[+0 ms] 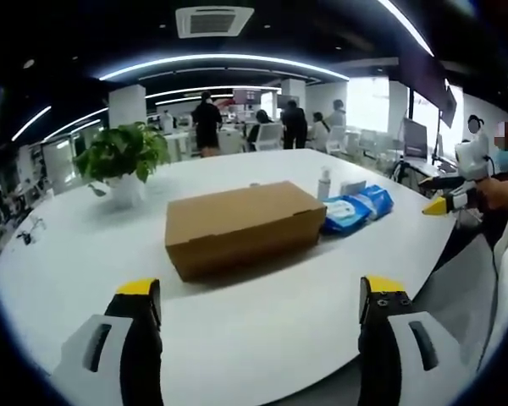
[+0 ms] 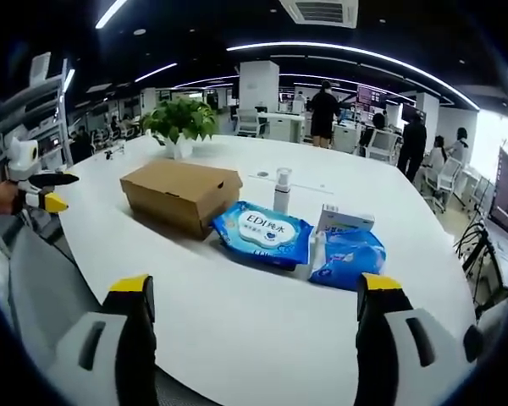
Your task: Operate the shoe box by opening the lid, removing the specified soft item, and placing it in the target area until the item is outside and the box remains undamaged.
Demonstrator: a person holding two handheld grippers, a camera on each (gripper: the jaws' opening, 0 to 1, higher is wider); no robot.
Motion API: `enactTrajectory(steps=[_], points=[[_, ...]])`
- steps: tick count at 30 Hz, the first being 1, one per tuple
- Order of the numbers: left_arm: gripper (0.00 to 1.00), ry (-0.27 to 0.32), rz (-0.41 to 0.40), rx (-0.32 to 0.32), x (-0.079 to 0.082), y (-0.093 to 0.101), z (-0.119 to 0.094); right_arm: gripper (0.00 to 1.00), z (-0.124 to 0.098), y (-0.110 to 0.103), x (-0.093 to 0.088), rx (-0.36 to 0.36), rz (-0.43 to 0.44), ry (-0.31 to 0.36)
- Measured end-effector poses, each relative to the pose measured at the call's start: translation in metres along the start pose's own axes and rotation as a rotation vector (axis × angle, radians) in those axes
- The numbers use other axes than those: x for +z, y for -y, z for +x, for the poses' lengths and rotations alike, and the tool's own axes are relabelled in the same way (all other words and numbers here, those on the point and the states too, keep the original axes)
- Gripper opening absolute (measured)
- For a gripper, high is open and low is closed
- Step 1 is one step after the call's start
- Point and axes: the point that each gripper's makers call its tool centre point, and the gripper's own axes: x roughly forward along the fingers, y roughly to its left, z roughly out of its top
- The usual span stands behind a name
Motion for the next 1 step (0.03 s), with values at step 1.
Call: enactTrajectory(steps=[1], points=[[1.00, 0.000, 0.000, 0.000, -0.0002, 0.0002, 0.0000, 0.94, 0.0001, 0.0000, -0.0001, 0.000, -0.001, -0.001]])
